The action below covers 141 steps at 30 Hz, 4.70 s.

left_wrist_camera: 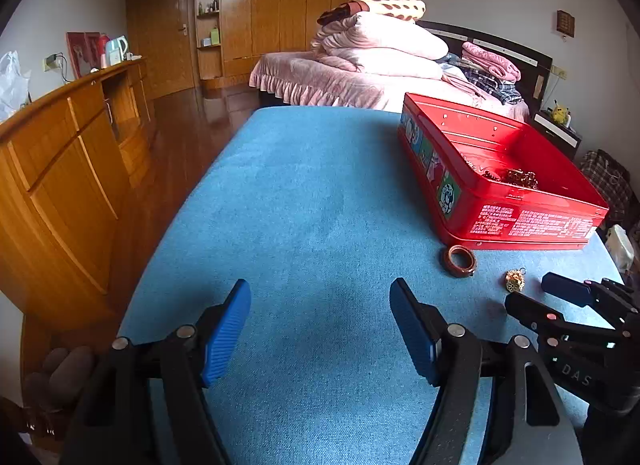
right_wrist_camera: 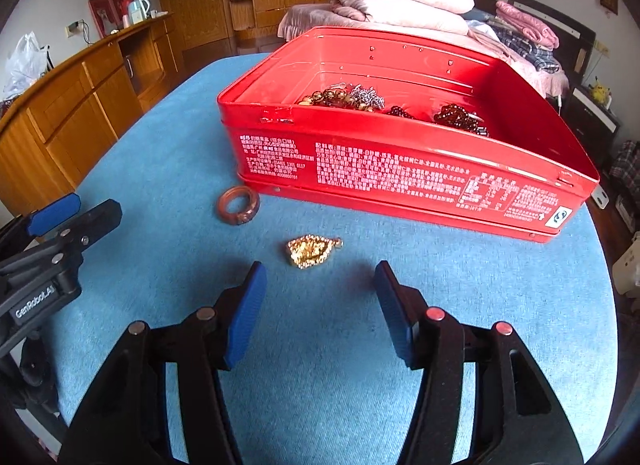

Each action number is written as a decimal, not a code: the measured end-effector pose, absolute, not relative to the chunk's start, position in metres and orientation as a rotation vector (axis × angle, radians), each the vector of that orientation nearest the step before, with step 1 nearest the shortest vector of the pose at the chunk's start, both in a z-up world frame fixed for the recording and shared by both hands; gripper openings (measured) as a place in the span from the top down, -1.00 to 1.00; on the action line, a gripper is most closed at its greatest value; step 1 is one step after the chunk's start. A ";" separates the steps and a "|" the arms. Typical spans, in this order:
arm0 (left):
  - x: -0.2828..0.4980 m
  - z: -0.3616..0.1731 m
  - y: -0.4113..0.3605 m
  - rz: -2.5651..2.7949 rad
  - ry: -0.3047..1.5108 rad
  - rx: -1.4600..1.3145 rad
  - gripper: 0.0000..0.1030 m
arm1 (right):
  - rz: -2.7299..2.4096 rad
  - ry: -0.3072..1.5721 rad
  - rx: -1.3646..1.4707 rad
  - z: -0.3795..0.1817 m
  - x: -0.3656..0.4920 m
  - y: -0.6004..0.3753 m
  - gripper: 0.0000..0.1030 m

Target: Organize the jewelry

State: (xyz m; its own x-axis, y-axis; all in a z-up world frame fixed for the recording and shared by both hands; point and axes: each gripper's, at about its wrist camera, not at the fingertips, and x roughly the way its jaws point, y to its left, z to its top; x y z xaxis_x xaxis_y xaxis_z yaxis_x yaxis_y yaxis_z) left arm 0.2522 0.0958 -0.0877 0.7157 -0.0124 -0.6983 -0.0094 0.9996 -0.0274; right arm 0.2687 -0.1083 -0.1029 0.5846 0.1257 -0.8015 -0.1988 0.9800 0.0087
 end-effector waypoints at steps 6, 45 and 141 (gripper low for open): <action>0.256 -0.090 0.103 -0.015 0.788 -0.066 -0.38 | 0.168 0.926 -0.101 -0.106 0.276 -0.100 0.08; 0.299 -0.101 0.015 -0.181 0.899 -0.071 -0.16 | 0.134 0.905 -0.021 -0.102 0.259 -0.188 0.53; 0.339 0.014 -0.008 -0.143 0.595 -0.042 -0.70 | 0.103 0.607 0.034 0.011 0.331 -0.242 -0.47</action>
